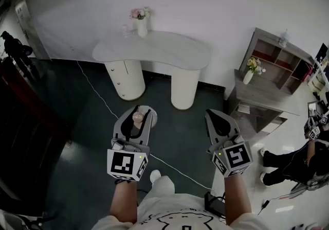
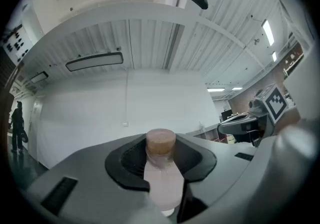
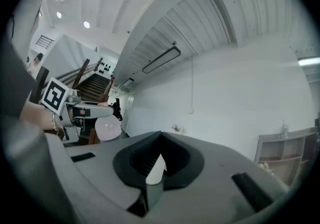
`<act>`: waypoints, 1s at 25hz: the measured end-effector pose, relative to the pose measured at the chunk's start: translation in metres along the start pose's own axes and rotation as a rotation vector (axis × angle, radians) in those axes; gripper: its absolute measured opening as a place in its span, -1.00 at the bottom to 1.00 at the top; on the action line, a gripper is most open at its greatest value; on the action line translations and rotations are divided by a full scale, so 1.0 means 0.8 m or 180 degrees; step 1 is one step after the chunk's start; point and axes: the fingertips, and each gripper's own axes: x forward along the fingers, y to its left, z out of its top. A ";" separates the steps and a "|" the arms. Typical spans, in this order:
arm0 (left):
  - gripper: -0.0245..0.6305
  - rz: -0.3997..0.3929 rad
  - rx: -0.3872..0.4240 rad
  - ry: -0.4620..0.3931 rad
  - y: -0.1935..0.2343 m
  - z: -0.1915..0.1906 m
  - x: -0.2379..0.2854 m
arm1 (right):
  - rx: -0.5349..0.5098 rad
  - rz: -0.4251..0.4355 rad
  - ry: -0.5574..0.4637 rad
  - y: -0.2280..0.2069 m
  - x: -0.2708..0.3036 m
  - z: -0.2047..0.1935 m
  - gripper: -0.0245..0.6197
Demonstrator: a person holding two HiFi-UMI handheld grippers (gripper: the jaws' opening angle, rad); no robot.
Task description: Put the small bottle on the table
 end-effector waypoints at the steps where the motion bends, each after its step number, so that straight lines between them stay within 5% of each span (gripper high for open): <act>1: -0.52 0.0010 -0.0003 0.0006 0.004 -0.003 0.002 | 0.0001 0.0011 0.0003 0.000 0.005 -0.001 -0.95; 13: -0.52 0.0156 -0.0076 0.0045 0.068 -0.038 0.090 | 0.0078 0.0078 0.0041 -0.045 0.099 -0.016 -0.95; 25: -0.52 0.0408 -0.0056 0.0064 0.209 -0.092 0.246 | 0.0025 0.0374 0.0016 -0.097 0.327 -0.030 -0.95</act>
